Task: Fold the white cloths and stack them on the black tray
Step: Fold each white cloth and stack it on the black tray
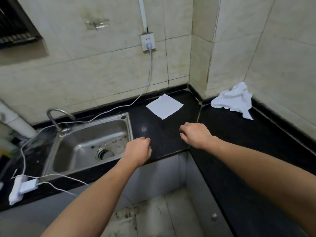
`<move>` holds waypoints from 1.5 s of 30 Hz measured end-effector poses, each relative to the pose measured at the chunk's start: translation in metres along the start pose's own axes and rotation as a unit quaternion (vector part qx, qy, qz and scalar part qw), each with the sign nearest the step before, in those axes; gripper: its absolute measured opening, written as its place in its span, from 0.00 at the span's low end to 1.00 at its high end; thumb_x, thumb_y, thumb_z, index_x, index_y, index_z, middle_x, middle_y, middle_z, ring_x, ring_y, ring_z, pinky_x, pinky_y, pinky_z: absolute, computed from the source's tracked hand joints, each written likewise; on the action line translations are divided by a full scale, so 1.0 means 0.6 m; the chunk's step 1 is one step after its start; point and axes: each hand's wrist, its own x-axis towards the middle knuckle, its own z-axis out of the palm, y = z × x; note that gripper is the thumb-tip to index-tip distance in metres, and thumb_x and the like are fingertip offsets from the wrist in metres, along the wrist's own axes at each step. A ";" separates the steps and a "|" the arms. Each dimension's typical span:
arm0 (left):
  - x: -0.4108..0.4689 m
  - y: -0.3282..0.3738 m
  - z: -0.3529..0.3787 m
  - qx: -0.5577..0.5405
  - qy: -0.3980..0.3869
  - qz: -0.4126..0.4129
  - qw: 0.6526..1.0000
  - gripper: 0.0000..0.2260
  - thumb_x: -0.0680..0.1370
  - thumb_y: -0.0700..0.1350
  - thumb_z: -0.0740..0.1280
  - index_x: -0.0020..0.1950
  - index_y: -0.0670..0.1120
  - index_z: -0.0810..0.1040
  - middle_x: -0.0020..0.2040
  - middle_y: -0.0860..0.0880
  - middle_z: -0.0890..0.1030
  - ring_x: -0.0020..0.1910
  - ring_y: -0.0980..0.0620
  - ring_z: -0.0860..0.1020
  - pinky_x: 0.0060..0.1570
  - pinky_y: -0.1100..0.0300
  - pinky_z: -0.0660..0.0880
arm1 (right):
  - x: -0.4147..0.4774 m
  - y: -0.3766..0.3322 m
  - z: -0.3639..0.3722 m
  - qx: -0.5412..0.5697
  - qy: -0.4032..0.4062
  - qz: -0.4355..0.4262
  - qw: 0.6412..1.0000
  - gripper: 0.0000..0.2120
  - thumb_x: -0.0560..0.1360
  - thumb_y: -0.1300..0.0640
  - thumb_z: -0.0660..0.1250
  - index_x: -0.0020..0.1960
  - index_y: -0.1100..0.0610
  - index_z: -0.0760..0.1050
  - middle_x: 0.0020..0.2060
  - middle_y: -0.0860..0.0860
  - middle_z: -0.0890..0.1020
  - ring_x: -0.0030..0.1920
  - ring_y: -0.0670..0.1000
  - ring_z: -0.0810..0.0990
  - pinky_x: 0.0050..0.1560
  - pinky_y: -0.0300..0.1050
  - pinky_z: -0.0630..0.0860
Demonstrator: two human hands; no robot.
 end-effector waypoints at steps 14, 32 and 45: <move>0.311 -0.198 0.118 -0.066 -0.060 0.000 0.996 0.09 0.79 0.49 0.58 0.52 0.46 0.75 0.50 0.47 0.77 0.51 0.44 0.78 0.45 0.52 0.73 | 0.327 0.035 0.149 0.026 -0.100 0.063 0.993 0.14 0.79 0.48 0.57 0.59 0.52 0.75 0.52 0.51 0.78 0.51 0.54 0.79 0.46 0.49 0.74; 0.588 -0.150 0.285 -0.143 -0.158 0.046 0.976 0.09 0.78 0.44 0.60 0.55 0.44 0.75 0.53 0.47 0.75 0.53 0.47 0.74 0.46 0.54 0.71 | 0.568 0.302 0.304 0.140 -0.160 0.270 0.939 0.12 0.77 0.51 0.62 0.56 0.54 0.77 0.54 0.56 0.80 0.53 0.59 0.78 0.47 0.47 0.72; 0.691 -0.097 0.377 -0.094 -0.169 0.025 0.981 0.12 0.75 0.37 0.63 0.58 0.43 0.70 0.54 0.46 0.74 0.52 0.48 0.72 0.41 0.58 0.67 | 0.663 0.359 0.406 0.268 -0.180 0.332 0.886 0.16 0.74 0.54 0.66 0.60 0.55 0.75 0.53 0.55 0.80 0.50 0.55 0.80 0.47 0.48 0.77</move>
